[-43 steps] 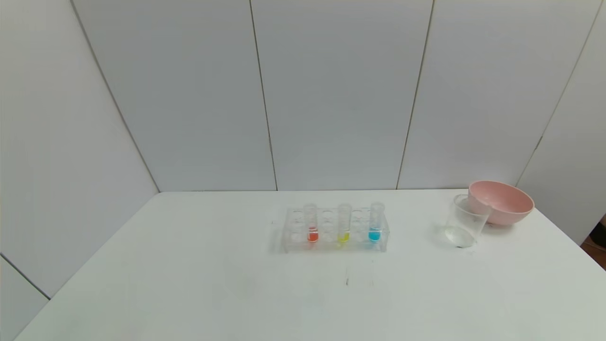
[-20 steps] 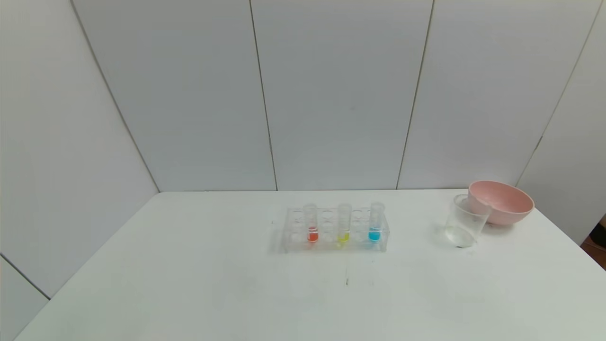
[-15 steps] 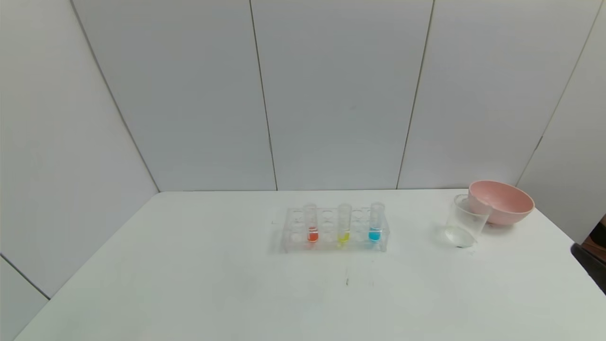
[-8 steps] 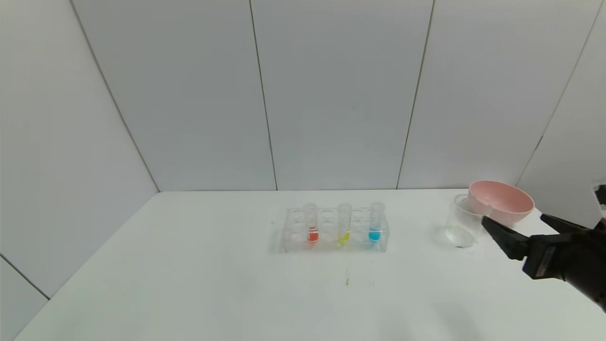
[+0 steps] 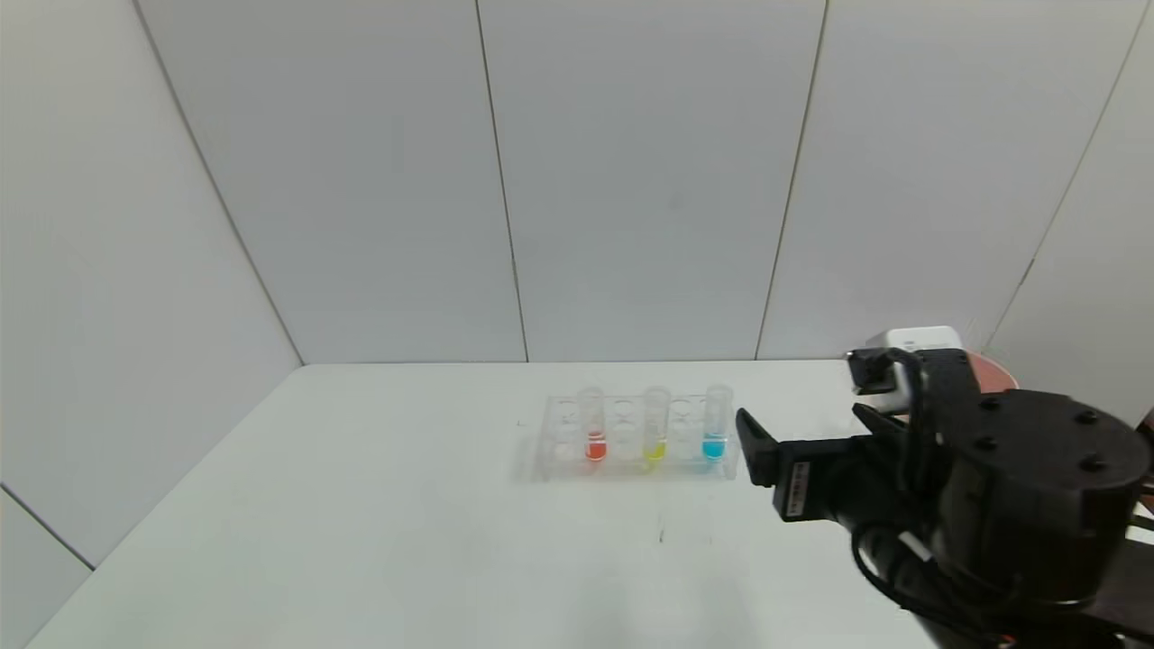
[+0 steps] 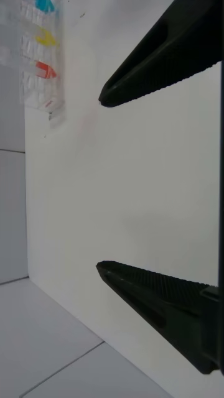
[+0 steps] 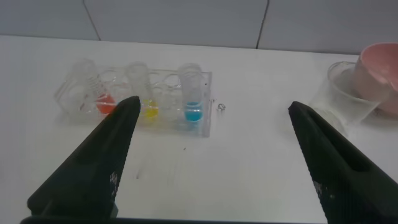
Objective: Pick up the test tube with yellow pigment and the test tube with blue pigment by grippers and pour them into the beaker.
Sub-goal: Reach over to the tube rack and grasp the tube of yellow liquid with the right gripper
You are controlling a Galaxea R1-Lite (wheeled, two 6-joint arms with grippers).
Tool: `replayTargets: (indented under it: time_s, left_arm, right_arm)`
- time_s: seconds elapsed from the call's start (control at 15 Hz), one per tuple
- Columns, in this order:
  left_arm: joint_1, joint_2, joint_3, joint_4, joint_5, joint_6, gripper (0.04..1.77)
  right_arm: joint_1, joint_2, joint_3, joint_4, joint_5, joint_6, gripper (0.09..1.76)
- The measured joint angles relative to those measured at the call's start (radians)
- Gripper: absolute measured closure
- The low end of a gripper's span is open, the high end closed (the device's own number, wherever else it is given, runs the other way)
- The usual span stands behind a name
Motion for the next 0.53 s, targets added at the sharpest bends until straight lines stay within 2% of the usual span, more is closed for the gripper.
replayTargets:
  time_s: [0.2,0.53]
  left_arm:
    - [0.000,0.000,0.000,0.000,0.000,0.000,0.05]
    - [0.000,0.000,0.000,0.000,0.000,0.000,0.05]
  right_arm:
    - [0.092,0.121,-0.098,0.003,-0.053,0.030,0.14]
    - [0.143,0.306,-0.217,-0.003,-0.100,0.082,0.14]
